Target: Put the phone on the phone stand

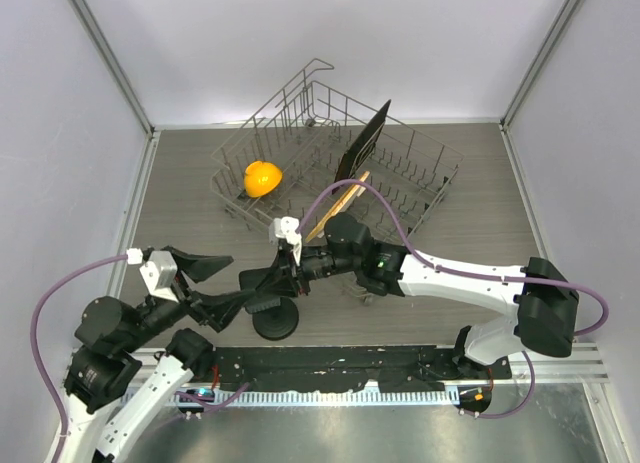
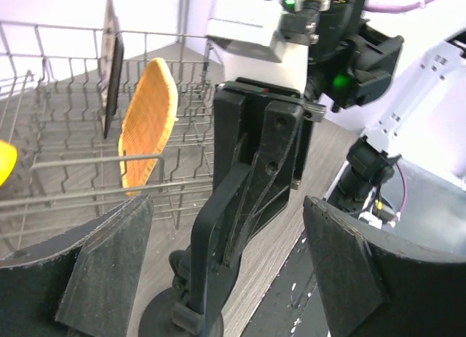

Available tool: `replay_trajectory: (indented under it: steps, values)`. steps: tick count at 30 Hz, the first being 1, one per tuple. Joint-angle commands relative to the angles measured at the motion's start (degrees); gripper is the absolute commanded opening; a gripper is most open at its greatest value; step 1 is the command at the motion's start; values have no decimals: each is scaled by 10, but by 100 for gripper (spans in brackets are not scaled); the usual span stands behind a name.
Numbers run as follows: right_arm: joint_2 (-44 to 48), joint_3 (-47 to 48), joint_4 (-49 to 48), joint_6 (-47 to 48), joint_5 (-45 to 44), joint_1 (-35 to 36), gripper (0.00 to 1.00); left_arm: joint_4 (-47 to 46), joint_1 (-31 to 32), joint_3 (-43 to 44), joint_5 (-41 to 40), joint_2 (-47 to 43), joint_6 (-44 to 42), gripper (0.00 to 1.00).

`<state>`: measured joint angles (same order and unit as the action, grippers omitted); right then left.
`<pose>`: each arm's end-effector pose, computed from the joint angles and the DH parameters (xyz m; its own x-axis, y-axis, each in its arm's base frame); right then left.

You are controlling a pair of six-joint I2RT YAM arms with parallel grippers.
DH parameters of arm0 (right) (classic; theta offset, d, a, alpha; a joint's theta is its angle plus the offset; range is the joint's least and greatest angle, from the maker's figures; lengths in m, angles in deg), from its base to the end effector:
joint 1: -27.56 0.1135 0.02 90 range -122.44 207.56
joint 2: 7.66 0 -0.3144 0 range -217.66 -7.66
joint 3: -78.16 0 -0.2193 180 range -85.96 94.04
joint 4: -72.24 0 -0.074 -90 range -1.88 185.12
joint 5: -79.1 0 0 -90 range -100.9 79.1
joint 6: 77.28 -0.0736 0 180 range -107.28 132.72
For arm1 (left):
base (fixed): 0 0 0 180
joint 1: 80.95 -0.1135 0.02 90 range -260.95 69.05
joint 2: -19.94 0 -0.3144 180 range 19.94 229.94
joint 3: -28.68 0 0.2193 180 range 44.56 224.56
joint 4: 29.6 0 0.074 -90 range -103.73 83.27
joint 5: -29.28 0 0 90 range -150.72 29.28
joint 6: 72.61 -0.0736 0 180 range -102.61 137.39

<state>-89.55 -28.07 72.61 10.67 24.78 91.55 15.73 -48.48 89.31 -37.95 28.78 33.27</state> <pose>0.1040 0.3110 0.3740 -0.0999 -0.1384 -0.9853 -0.9800 -0.1574 0.1214 -0.0272 -0.0165 0.3501 -0.1329 -0.2145 -0.9676 0.8142 0.5331 -0.2300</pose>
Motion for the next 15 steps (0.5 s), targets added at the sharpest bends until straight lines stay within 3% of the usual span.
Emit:
replay_trajectory:
  steps: [1,4,8,13,15]
  values:
    - [33,-2,-54,-101,-73,-4,0,58,-1,14,-103,-2,66,90]
    - [55,-11,-87,-158,-116,-4,0,79,-1,14,-117,7,99,92]
    - [94,-1,-75,-166,-154,-11,1,75,-1,-9,-81,16,122,90]
    - [106,15,-68,-182,-107,-42,0,47,-1,-30,-30,21,137,89]
    - [110,19,-80,-190,-89,-47,0,23,-1,-41,33,40,144,87]
